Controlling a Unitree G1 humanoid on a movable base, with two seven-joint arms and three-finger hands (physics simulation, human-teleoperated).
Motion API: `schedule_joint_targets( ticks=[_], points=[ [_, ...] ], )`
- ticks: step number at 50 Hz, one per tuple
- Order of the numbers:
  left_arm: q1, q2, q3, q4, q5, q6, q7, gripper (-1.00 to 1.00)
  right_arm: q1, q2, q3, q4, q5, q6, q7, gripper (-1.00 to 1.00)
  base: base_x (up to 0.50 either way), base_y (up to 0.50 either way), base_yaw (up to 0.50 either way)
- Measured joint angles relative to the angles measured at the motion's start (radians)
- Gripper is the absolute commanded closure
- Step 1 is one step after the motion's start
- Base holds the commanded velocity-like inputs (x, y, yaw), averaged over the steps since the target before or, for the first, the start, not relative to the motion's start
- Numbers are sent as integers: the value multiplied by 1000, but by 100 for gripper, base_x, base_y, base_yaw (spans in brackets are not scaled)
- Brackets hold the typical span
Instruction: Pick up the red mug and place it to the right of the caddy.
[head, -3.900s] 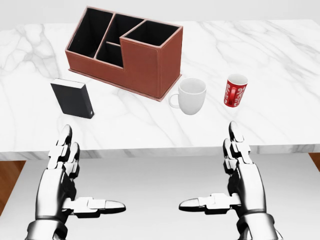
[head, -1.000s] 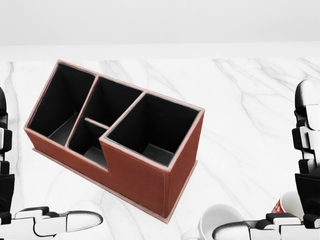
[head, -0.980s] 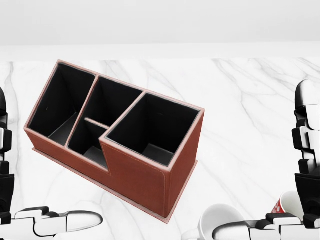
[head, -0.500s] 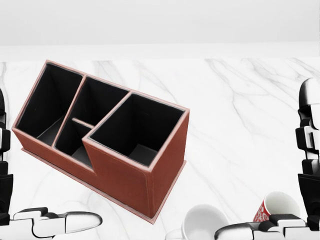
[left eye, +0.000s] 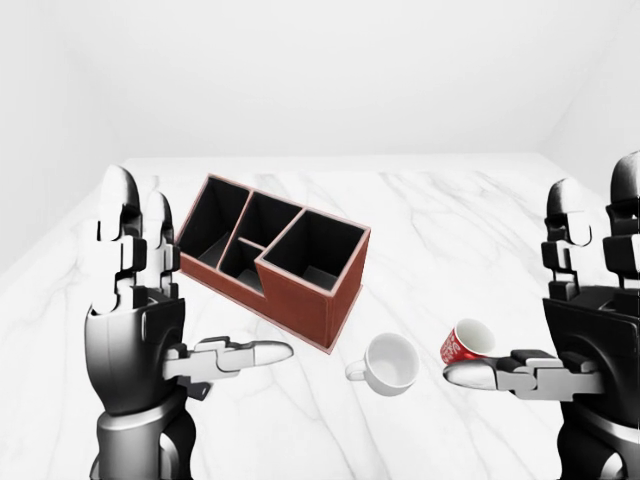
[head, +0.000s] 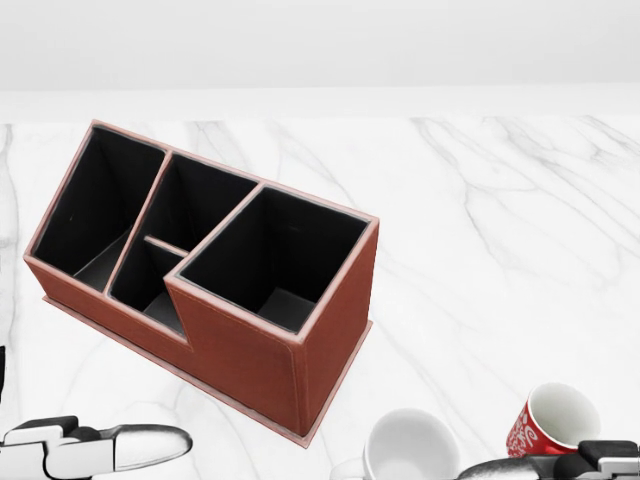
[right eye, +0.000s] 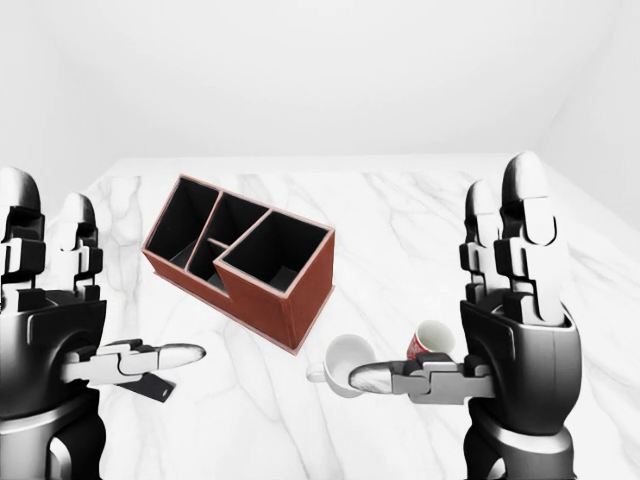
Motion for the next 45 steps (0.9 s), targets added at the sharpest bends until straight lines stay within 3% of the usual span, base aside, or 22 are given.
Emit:
schedule_joint_targets(
  ticks=[7,16,23,31,40,45],
  points=[
    [-1,-1,9,-11,-5,0,-4,-100,-25,-59,-126,0,59,0,76,-100,0,0,0],
    [0,-1,7,-8,-4,0,-5,-100,21,-304,-334,0,339,0,40,-100,0,0,0],
    [1,-1,6,-6,-4,0,-5,-100,24,-406,-471,0,406,0,106,-100,0,0,0],
    [2,-1,3,-6,-2,0,-5,-100,-30,-445,-571,0,326,0,264,-100,0,0,0],
    [3,-1,5,-3,-4,0,-6,-100,-117,-418,-615,0,100,0,504,-100,0,0,0],
    [3,-1,4,-6,-3,0,-6,-100,-138,-388,-623,0,-26,0,507,-100,0,0,0]
  ],
)
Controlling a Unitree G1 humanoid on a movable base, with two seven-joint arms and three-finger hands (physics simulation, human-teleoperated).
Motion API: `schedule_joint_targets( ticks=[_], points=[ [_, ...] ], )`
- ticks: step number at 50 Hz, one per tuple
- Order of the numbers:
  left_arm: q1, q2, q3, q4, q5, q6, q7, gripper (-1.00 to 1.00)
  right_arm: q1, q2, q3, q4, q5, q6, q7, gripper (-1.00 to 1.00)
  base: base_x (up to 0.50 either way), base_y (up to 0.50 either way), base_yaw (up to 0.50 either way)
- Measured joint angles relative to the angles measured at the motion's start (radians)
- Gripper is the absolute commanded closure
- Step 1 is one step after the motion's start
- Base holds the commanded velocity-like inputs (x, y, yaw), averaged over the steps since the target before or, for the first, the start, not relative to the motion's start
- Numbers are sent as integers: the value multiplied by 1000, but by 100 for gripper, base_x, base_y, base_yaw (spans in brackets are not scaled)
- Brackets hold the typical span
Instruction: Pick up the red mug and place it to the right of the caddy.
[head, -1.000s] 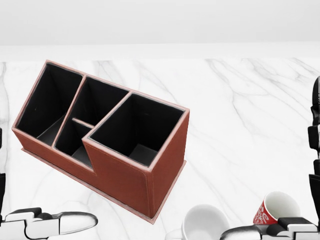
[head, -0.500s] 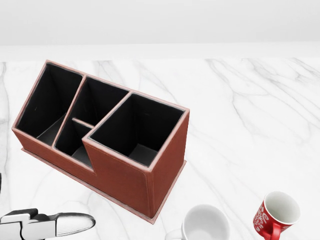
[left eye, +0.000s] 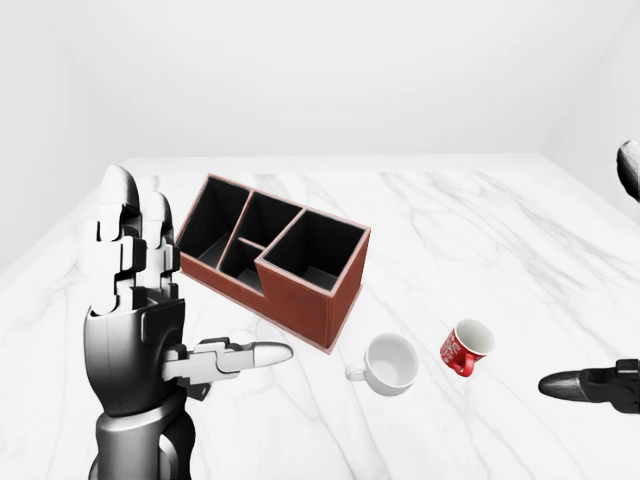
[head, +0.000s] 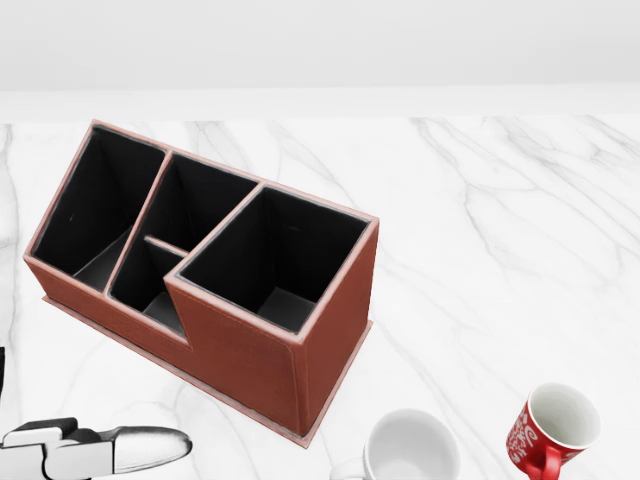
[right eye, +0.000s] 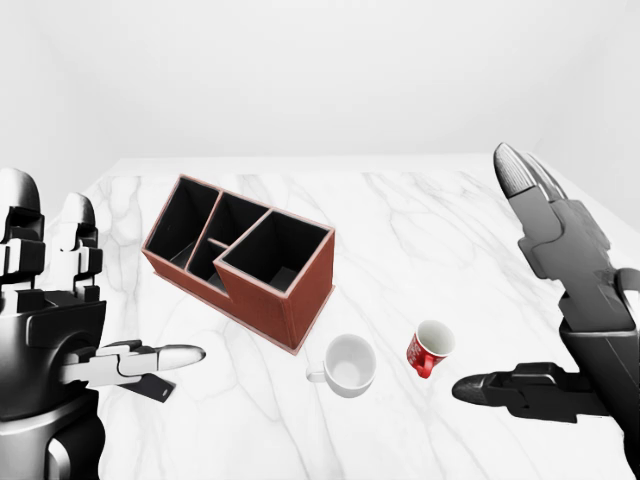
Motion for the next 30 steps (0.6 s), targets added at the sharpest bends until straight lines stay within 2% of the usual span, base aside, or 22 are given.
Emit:
schedule_joint_targets(
  ticks=[13,30],
  points=[
    [0,0,0,-2,0,0,-1,-100,-42,24,4,0,-210,0,0,-100,0,0,0],
    [1,0,4,-21,-1,0,-5,-100,-54,24,24,56,-331,0,0,-100,0,0,0]
  ],
)
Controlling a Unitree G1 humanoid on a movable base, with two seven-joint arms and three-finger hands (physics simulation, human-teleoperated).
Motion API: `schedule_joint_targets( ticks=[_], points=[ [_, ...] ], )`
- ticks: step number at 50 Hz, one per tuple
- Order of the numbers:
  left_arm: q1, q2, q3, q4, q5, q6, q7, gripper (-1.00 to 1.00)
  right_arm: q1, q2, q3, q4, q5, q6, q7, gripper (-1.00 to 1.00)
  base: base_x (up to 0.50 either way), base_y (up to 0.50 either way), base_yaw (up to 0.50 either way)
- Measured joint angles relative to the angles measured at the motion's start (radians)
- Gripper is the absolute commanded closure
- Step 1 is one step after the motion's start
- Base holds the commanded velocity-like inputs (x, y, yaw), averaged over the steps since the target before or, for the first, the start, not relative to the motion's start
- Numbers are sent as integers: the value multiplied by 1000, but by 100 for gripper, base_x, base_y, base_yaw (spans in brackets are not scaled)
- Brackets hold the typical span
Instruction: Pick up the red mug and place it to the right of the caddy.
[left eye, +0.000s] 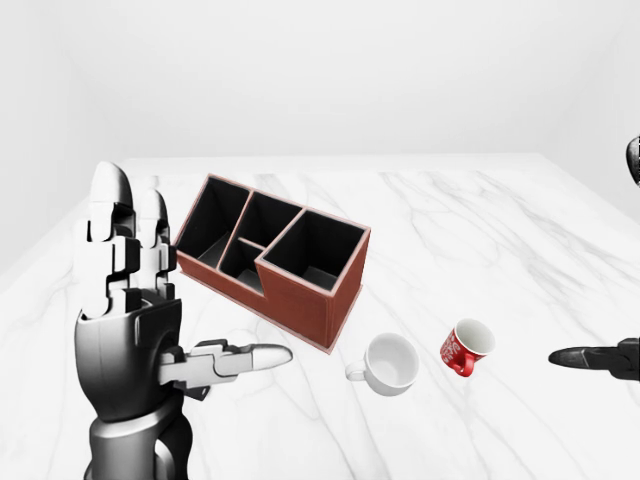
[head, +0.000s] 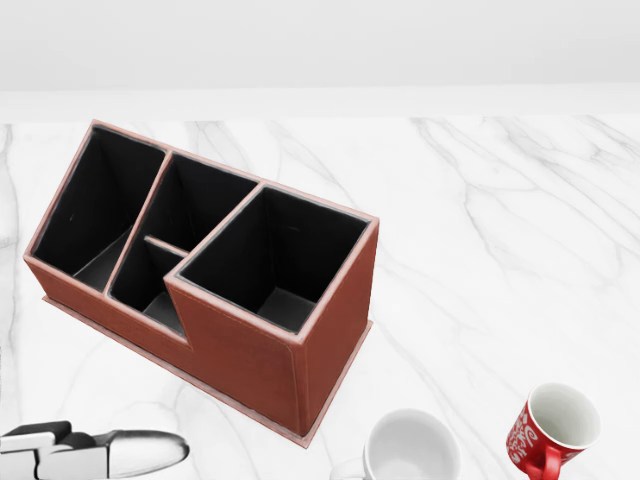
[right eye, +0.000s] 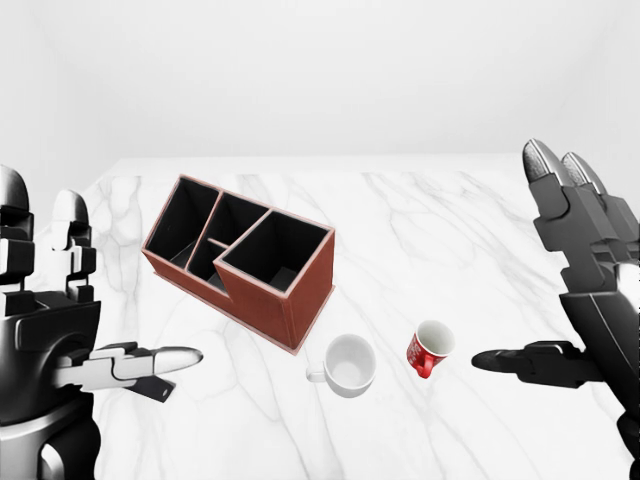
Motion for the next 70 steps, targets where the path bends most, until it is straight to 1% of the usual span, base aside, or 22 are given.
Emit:
schedule_joint_targets(
  ticks=[21,54,63,70],
  points=[
    [3,-1,6,-20,-2,0,-5,-100,29,30,23,91,-84,0,0,-100,0,0,0],
    [5,-2,8,-22,-3,0,-6,-100,86,90,32,144,-170,0,0,-100,0,0,0],
    [4,-1,8,-20,-3,0,-7,-100,84,88,58,190,-207,0,0,-100,0,0,0],
    [5,-2,9,-22,-4,0,-8,-100,67,67,90,273,-242,0,0,-100,0,0,0]
  ],
)
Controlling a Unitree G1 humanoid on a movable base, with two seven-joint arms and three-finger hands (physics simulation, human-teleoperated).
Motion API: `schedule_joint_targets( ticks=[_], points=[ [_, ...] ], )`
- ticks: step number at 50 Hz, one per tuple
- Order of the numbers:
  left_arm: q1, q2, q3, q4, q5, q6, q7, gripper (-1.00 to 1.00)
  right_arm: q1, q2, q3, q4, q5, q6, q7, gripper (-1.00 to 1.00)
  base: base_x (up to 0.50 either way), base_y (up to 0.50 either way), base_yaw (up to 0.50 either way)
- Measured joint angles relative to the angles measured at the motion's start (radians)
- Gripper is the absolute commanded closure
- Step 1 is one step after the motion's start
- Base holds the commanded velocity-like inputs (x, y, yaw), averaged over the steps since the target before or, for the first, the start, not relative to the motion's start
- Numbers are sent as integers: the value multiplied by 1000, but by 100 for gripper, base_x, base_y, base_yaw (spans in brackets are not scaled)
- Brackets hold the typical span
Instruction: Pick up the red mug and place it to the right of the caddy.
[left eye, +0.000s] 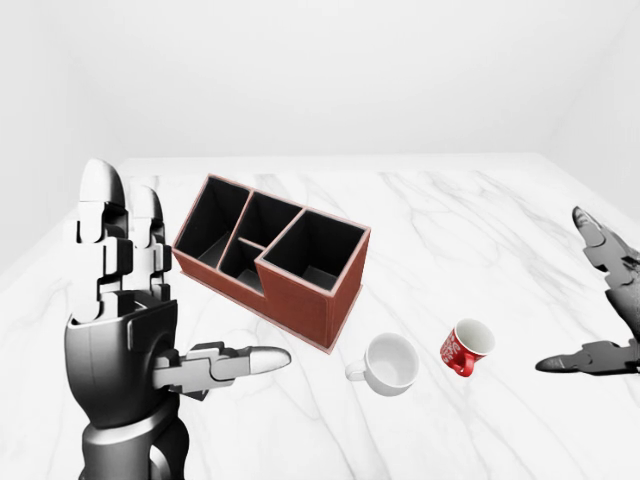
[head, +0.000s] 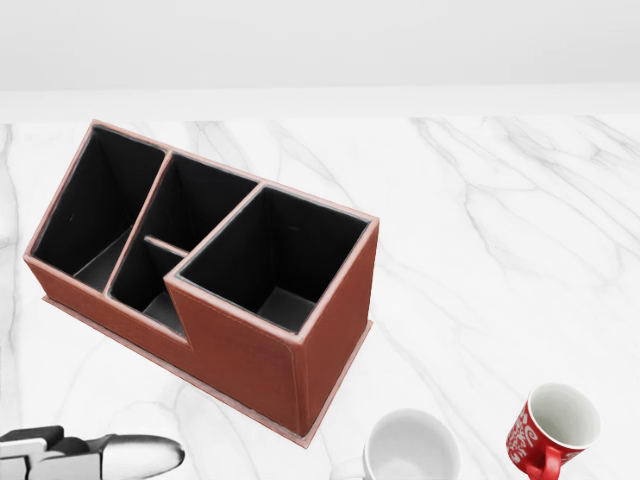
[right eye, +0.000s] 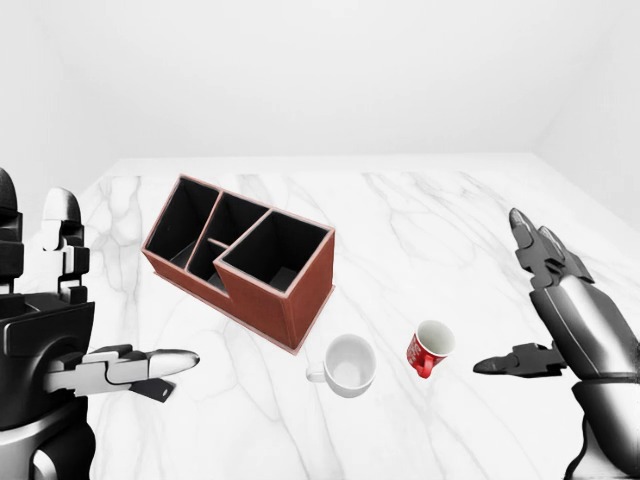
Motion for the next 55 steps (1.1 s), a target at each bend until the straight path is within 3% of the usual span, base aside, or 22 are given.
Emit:
schedule_joint_targets(
  ticks=[21,38,55],
  points=[
    [-1,0,-3,2,1,0,0,-100,-66,-107,102,335,-104,-1,0,-100,0,0,0],
    [0,0,-1,-3,0,0,-2,-100,-124,-188,145,499,-162,-35,0,-100,0,0,0],
    [-2,0,4,-7,-2,0,-5,-100,-158,-219,196,567,-221,-59,0,-100,0,0,0]
  ],
)
